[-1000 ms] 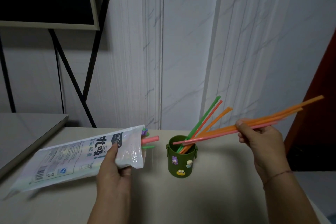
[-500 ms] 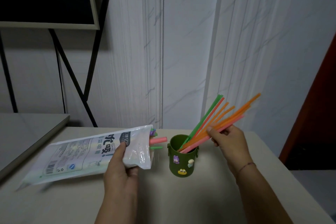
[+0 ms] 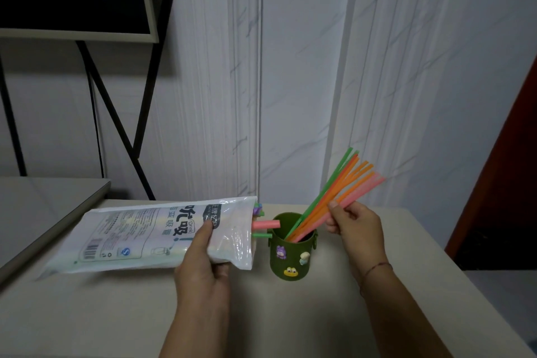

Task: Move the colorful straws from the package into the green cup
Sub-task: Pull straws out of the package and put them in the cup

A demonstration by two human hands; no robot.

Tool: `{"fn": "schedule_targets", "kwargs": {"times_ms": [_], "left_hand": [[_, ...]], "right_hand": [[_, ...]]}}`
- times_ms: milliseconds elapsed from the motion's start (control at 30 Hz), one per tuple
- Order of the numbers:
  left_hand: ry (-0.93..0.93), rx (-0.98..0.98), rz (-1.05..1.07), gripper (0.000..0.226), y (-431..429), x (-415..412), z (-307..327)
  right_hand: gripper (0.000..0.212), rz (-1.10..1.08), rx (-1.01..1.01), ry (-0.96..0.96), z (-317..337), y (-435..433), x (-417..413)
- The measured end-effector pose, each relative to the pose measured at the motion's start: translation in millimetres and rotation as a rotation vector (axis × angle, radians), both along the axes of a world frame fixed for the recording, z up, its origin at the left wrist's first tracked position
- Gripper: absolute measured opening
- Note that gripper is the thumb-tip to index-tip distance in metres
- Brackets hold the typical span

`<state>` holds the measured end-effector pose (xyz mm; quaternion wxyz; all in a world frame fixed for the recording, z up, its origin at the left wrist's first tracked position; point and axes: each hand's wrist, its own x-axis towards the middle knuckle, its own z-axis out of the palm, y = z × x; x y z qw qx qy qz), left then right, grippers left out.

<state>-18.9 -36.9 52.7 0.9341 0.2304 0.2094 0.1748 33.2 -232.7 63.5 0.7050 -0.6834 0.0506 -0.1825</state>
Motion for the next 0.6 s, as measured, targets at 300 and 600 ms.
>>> {"fn": "schedule_targets", "kwargs": {"times_ms": [300,600], "left_hand": [[0.002,0.074,0.013,0.034,-1.6,-2.7,-0.1],[-0.088,0.256,0.085,0.024,-12.7,-5.2,3.5]], "right_hand": [[0.038,0.180,-0.110,0.377,5.8,1.3,-28.6],[0.043,0.509,0.386,0.413,15.5,61.8,-42.2]]}}
